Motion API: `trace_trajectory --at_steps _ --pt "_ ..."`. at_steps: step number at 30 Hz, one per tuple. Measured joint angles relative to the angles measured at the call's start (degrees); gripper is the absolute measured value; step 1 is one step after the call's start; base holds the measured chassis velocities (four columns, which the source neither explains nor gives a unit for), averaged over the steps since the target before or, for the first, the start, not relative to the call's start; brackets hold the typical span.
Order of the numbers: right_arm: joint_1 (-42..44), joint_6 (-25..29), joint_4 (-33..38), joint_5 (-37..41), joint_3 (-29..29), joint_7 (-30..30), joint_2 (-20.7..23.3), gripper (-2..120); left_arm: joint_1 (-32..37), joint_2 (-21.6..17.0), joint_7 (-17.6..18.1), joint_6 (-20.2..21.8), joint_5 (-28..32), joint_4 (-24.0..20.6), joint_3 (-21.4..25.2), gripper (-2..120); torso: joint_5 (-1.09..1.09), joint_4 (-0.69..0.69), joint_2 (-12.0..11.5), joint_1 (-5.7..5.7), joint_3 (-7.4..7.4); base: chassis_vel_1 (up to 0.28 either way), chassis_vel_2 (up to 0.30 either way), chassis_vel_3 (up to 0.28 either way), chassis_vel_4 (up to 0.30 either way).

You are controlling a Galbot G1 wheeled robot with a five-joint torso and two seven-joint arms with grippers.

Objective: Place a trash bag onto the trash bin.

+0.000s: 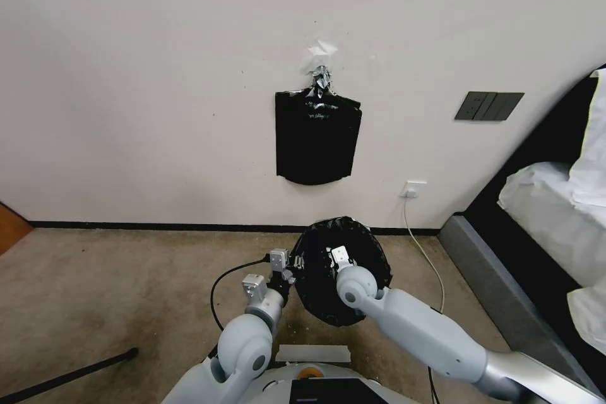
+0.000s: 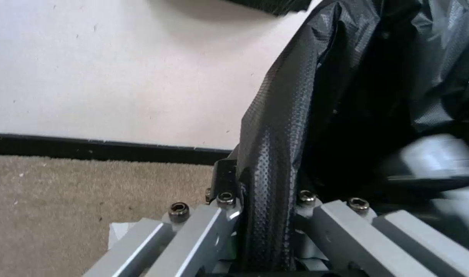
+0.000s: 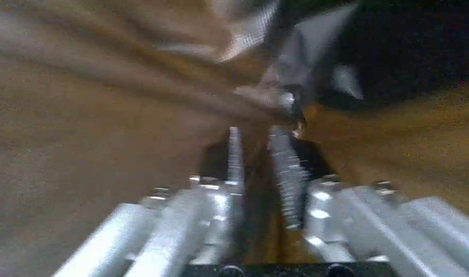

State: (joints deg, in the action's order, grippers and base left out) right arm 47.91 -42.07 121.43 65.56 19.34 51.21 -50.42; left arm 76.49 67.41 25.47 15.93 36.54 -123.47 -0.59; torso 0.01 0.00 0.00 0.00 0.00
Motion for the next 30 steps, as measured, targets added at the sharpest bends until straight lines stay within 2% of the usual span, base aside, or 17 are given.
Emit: trace_trajectory --at_steps 2,3,4,7,8,11,13,14,16,19,21,26,30 --pt "1.9 0.0 3.1 1.0 -2.1 -0.3 1.1 35 -0.3 0.4 0.6 0.3 0.8 0.9 0.0 3 -0.01 0.01 0.0 0.00 0.00 0.000 0.000 0.000 0.000" --pt "3.5 0.0 5.2 1.4 -3.6 -0.8 1.8 42 -0.5 0.7 1.2 0.5 1.4 1.5 0.0 3 0.00 0.00 0.0 0.00 0.00 0.000 0.000 0.000 0.000" --pt "3.5 0.0 5.2 1.4 -3.6 -0.8 1.8 42 -0.5 0.7 1.2 0.5 1.4 1.5 0.0 3 0.00 0.00 0.0 0.00 0.00 0.000 0.000 0.000 0.000" --pt "8.5 0.0 9.9 1.2 -8.5 -3.1 3.5 56 -0.8 1.7 4.2 1.8 3.7 2.8 0.3 3 -0.01 -0.01 0.0 0.00 0.00 0.000 0.000 0.000 0.000" --pt "8.5 0.0 9.9 1.2 -8.5 -3.1 3.5 56 -0.8 1.7 4.2 1.8 3.7 2.8 0.3 3 -0.01 -0.01 0.0 0.00 0.00 0.000 0.000 0.000 0.000" --pt "14.2 0.0 13.3 -1.8 -13.8 -6.6 3.8 70 -1.2 2.8 8.8 4.0 7.5 3.0 0.8 3 -0.01 0.01 0.0 -0.01 0.00 0.000 0.000 0.000 0.000" --pt "16.1 0.0 14.0 -2.7 -15.1 -7.4 3.8 74 -1.4 3.1 10.1 4.6 8.5 3.3 1.1 3 -0.01 0.00 0.0 0.00 0.00 0.000 0.000 0.000 0.000" --pt "19.0 0.0 14.9 -4.2 -17.3 -8.6 3.6 83 -1.6 3.6 11.7 5.2 9.9 3.9 1.7 3 0.00 -0.01 0.0 0.00 0.00 0.000 0.000 0.000 0.000" --pt "20.4 0.0 15.3 -5.0 -18.2 -9.2 3.5 86 -1.8 3.8 12.7 5.5 10.8 4.3 2.0 3 -0.01 0.00 0.0 -0.01 0.00 0.000 0.000 0.000 0.000" --pt "23.5 0.0 15.6 -6.9 -19.6 -10.6 3.5 96 -2.1 4.2 15.3 6.6 14.1 5.1 2.6 3 -0.01 -0.01 0.0 -0.01 0.00 0.000 0.000 0.000 0.000" --pt "24.0 0.0 15.6 -7.4 -19.8 -10.8 3.5 98 -2.1 4.2 15.8 6.8 14.6 5.2 2.7 3 -0.01 -0.01 0.0 -0.01 0.00 0.000 0.000 0.000 0.000" --pt "25.4 0.0 15.3 -8.6 -21.0 -11.9 2.8 100 -2.1 4.4 19.4 8.8 17.0 6.3 3.6 3 -0.02 0.01 0.0 -0.01 0.00 0.000 0.000 0.000 0.000" --pt "25.4 0.0 15.1 -8.6 -21.0 -11.9 2.6 100 -1.9 4.0 19.7 9.0 17.7 6.5 4.4 3 -0.01 0.01 0.0 -0.01 0.01 0.000 0.000 0.000 0.000"
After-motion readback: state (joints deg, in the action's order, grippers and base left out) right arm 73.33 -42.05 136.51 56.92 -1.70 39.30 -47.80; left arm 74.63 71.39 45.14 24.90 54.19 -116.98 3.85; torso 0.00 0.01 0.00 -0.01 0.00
